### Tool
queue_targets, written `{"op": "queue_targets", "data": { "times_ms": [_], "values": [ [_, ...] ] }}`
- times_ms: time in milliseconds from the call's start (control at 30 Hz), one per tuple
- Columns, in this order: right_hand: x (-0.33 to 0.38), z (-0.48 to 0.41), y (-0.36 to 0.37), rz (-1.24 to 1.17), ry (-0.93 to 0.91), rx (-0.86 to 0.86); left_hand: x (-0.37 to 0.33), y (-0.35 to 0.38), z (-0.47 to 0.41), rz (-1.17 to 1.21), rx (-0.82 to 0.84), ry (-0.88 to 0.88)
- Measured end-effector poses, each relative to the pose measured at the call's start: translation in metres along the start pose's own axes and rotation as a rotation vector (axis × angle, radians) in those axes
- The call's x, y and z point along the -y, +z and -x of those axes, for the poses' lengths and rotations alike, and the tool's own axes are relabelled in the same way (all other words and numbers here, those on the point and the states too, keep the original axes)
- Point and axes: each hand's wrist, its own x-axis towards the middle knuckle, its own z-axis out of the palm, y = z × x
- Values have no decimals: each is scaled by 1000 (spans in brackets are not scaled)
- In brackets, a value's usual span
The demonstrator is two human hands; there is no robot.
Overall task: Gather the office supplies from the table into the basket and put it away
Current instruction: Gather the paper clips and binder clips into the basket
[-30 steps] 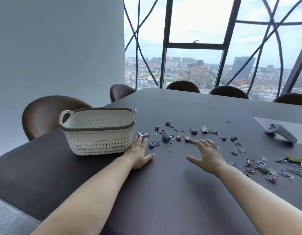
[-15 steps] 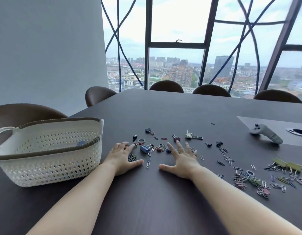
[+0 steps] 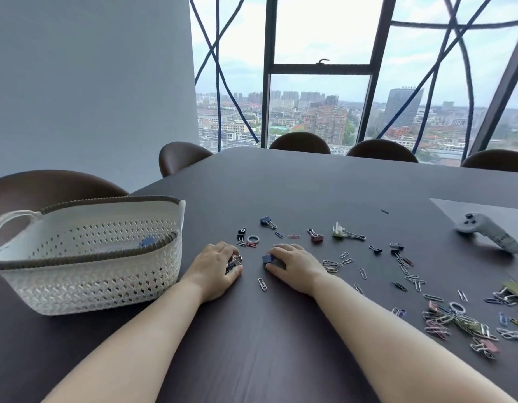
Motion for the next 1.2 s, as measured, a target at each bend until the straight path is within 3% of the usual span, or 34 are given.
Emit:
{"op": "queue_targets", "data": {
  "times_ms": [333, 567, 867, 1200],
  "values": [
    [6, 60, 1, 91, 213, -180, -16, -8, 19, -111, 48, -49],
    [13, 73, -3, 132, 323, -217, -25, -9, 40, -59, -24, -52],
    [19, 81, -4, 142, 324, -247, -24, -8, 46, 20, -69, -70],
    [13, 79, 0, 152, 277, -282, -23, -3, 42, -134, -46, -62]
  ]
}}
